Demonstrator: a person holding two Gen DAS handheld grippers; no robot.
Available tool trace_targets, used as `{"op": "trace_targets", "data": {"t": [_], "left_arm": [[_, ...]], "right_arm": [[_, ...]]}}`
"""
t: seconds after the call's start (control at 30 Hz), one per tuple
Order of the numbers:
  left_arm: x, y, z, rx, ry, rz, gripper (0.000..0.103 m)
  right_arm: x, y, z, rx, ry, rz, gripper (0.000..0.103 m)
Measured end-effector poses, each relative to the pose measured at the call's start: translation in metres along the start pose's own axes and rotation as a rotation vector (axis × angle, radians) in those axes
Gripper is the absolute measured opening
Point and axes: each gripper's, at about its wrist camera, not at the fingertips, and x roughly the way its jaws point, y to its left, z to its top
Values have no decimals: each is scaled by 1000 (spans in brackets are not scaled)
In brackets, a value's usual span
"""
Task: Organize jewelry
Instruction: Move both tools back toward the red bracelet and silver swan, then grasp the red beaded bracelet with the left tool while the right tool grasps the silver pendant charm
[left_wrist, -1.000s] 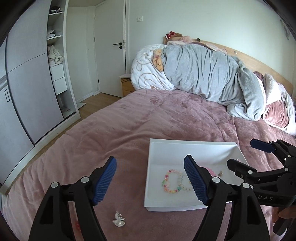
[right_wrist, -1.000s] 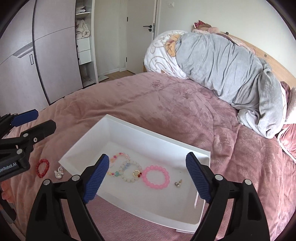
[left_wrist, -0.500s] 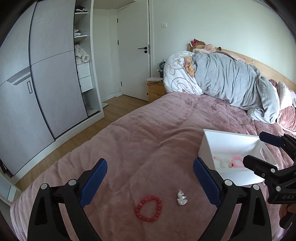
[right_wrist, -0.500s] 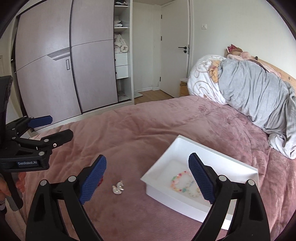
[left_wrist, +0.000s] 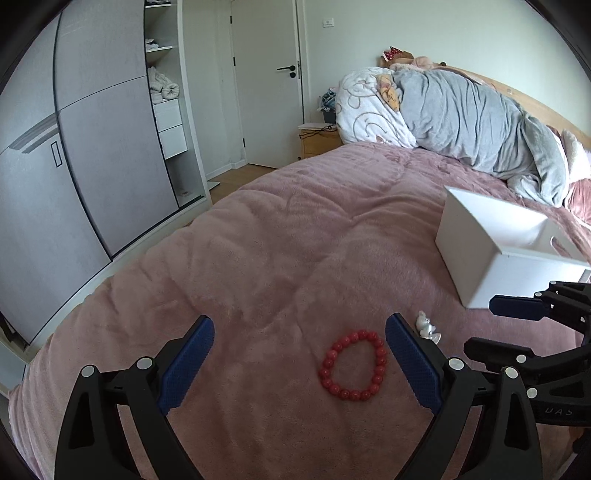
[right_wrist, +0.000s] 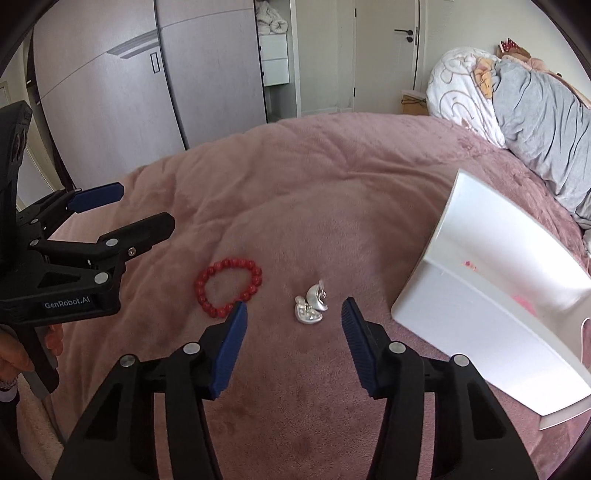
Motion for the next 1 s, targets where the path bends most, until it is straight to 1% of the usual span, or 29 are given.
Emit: {"op": "trace_targets", "data": {"t": [0.13, 0.2, 0.3, 0.43, 0.5, 0.57, 0.73, 0.77, 0.8, 0.87, 0.9, 0.97, 1.0], "left_arm": [[21, -5, -14, 26, 21, -55, 95], [31, -6, -20, 26, 37, -75, 95], [44, -5, -24, 11, 51, -104, 94], [58, -5, -28, 4, 76, -118, 91], [64, -6, -30, 6, 90, -125, 86], [70, -6, -33, 8, 108, -128, 83], [81, -7, -39, 14, 141, -129, 82], [82, -8, -40, 20, 144, -124, 81], [83, -9, -41, 25, 147, -117, 77], [85, -10, -43, 27, 154, -98, 72], [85, -9, -43, 23, 154, -92, 68], [85, -7, -44, 12, 154, -86, 64], [84, -6, -44, 8, 154, -85, 63]], "right_arm": [[27, 2, -10, -2, 45, -20, 48], [37, 0, -13, 9, 57, -24, 45], [49, -5, -15, 30, 70, -21, 45], [63, -11, -17, 49, 83, -17, 44], [67, -13, -16, 59, 86, -16, 44], [72, -13, -16, 69, 85, -19, 44], [82, -16, -16, 96, 86, -9, 44], [83, -17, -17, 102, 88, -5, 43], [84, -17, -18, 108, 90, 0, 41], [84, -19, -19, 117, 90, 12, 34], [85, -19, -20, 122, 93, 20, 32], [85, -19, -19, 127, 94, 32, 26], [85, -20, -20, 130, 95, 40, 24]]}}
